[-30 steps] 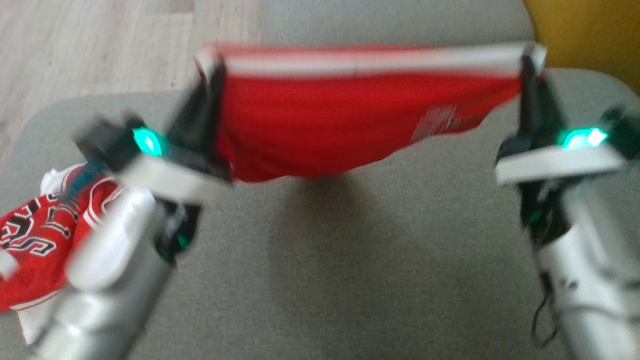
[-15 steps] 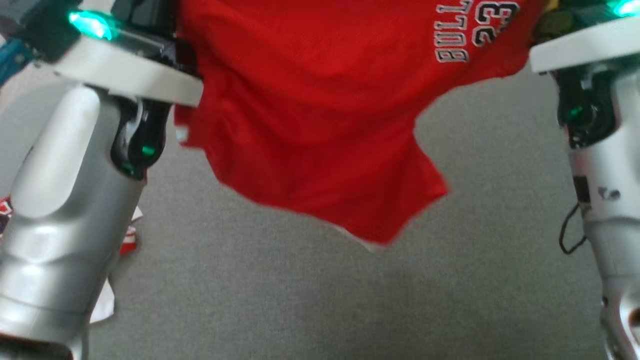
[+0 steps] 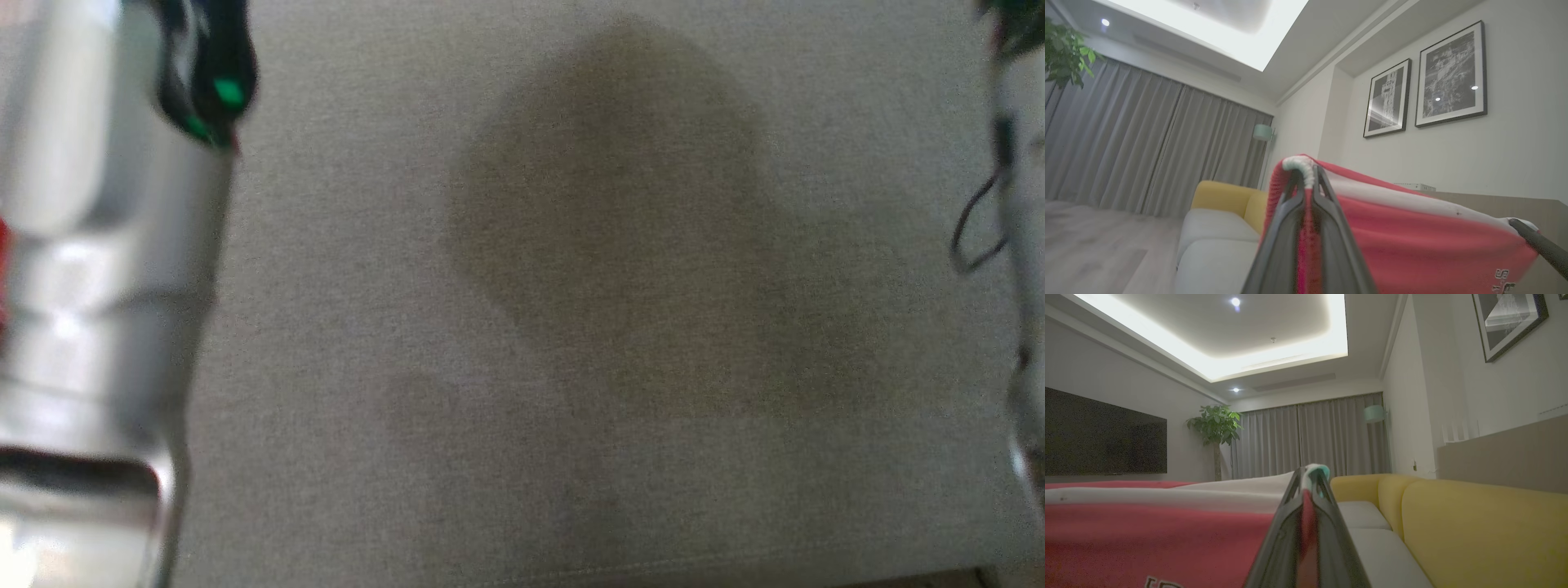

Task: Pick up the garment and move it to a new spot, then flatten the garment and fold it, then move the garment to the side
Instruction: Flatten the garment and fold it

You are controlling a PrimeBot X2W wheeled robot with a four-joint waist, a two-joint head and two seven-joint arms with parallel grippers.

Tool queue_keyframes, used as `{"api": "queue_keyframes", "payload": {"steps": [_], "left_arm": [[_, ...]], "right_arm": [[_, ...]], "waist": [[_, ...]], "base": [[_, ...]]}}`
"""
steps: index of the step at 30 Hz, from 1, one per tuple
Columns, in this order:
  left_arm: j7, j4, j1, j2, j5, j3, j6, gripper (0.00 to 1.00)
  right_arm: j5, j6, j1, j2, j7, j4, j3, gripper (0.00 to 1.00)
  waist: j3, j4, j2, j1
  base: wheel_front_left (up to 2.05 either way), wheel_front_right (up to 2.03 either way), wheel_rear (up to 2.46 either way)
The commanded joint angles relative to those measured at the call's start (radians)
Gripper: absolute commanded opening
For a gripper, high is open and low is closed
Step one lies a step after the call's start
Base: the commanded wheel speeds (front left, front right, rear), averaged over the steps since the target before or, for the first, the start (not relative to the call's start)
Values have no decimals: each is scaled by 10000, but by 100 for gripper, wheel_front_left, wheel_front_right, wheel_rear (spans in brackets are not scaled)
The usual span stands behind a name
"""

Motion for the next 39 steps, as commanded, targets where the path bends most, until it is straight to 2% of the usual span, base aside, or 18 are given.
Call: {"api": "queue_keyframes", "payload": {"steps": [1,5,13,25,30,32,39], "left_arm": [[-33,-204,502,333,81,410,-80,0],[-35,-124,2641,111,275,883,-174,0],[-36,-559,6951,-565,112,1129,-191,0],[-37,-1757,10129,-1028,107,1123,-192,0],[-37,-2015,11058,-1055,218,667,-193,0],[-37,-2238,11187,-1052,333,769,-193,0],[-37,-2678,10289,-1096,167,1118,-193,0]], "right_arm": [[19,65,579,194,-45,-234,129,0],[431,65,2341,332,-48,-516,434,0],[1088,65,6340,480,-50,-1477,1067,0],[1611,65,9768,422,-50,-2521,1037,0],[1744,65,10413,366,-50,-2823,656,0],[1679,65,10345,346,-51,-3031,621,0],[1448,65,8418,393,383,-2551,990,0]], "waist": [[19,-56,0,-4],[-97,-281,0,-4],[-681,-618,0,-4],[-2164,-665,0,-4],[-2510,-618,0,-4],[-2502,-631,0,-4],[-1779,-406,0,-4]], "base": [[0,0,0],[0,0,0],[0,0,0],[0,0,0],[0,0,0],[0,0,0],[0,0,0]]}}
